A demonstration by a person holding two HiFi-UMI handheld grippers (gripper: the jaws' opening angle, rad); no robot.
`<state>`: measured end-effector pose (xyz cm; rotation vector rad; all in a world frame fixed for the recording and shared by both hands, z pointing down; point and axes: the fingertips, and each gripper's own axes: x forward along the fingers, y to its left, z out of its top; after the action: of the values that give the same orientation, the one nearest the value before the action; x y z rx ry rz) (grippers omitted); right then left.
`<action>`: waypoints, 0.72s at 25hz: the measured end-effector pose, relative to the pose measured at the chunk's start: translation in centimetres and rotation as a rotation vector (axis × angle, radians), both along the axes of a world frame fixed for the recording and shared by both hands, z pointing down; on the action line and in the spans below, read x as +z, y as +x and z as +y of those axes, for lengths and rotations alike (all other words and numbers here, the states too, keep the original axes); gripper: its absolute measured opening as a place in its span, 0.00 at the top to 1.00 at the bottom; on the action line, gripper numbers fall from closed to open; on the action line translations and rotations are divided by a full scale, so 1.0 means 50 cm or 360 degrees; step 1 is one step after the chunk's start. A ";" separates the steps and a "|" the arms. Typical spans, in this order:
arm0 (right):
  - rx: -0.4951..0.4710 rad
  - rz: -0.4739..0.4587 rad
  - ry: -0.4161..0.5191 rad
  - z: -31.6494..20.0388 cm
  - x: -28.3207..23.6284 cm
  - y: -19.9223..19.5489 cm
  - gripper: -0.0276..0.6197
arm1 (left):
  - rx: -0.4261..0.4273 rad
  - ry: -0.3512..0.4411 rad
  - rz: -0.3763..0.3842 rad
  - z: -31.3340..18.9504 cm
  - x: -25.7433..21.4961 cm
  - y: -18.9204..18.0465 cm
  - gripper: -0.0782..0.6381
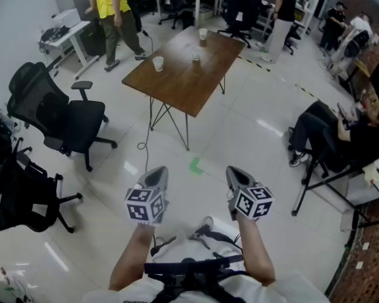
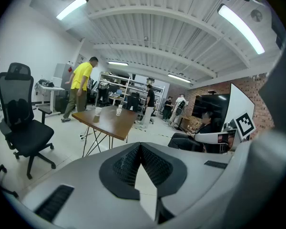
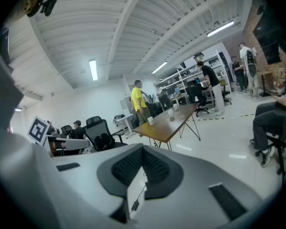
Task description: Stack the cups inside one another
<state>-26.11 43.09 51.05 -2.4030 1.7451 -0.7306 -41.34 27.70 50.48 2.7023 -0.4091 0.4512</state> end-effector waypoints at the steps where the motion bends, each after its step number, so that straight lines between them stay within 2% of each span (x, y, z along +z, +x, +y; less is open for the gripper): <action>1: -0.0006 -0.0001 0.0001 0.001 0.001 0.007 0.95 | -0.0003 0.0004 -0.0002 0.002 -0.001 0.007 0.91; 18: -0.0150 -0.0053 0.0018 0.038 0.027 0.174 0.95 | -0.0124 0.0029 -0.0029 0.050 -0.003 0.170 0.91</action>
<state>-17.39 44.97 52.41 -2.3012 1.8551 -0.7646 -32.85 30.21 50.33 2.6905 -0.5239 0.4524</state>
